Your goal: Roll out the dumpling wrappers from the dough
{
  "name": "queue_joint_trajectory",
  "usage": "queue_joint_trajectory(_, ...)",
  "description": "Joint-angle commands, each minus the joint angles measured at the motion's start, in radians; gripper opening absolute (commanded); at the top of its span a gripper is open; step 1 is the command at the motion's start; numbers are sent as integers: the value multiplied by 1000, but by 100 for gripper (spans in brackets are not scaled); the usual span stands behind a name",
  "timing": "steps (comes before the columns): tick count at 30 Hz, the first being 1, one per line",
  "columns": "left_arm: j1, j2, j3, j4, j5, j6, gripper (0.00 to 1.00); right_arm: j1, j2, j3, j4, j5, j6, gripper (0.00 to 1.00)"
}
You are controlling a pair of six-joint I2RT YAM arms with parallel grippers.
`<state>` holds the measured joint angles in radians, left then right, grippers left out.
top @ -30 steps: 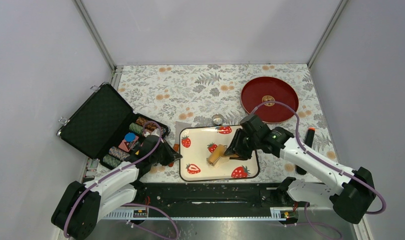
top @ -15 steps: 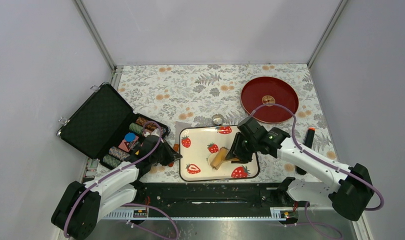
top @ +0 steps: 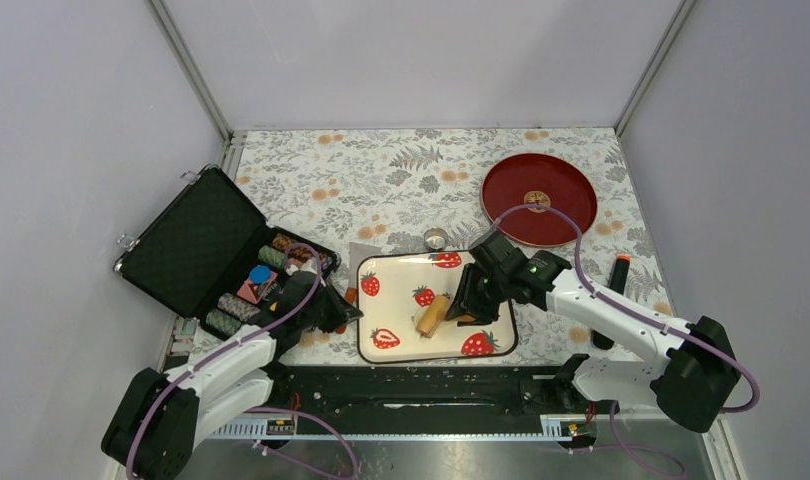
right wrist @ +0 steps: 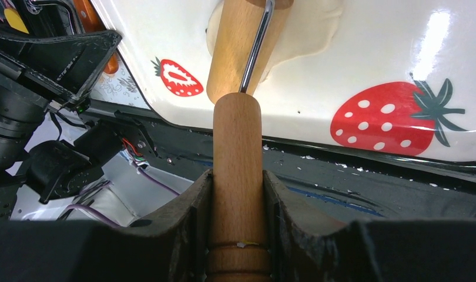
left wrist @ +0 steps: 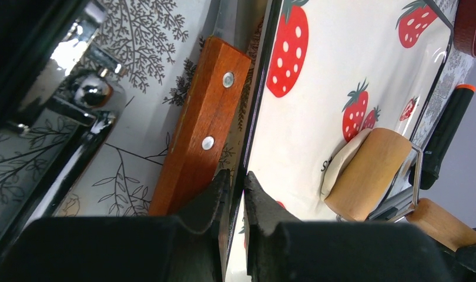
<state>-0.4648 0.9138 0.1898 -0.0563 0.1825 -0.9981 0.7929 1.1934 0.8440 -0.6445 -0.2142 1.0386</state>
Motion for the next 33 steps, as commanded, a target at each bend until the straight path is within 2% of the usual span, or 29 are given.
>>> queue_joint_trajectory(1,22,-38,29,-99,-62,25,0,4,26,-30,-87,-18,-41,0)
queue_joint_trajectory(7,47,-79,20,-119,-43,25,0,-38,11,-89,-49,-79,-25,0)
queue_joint_trajectory(16,55,-99,-13,-87,-30,14,0,-45,10,-186,-6,-75,0,0)
queue_joint_trajectory(33,55,-91,-34,-51,-34,9,0,-115,80,-166,1,-71,-22,0)
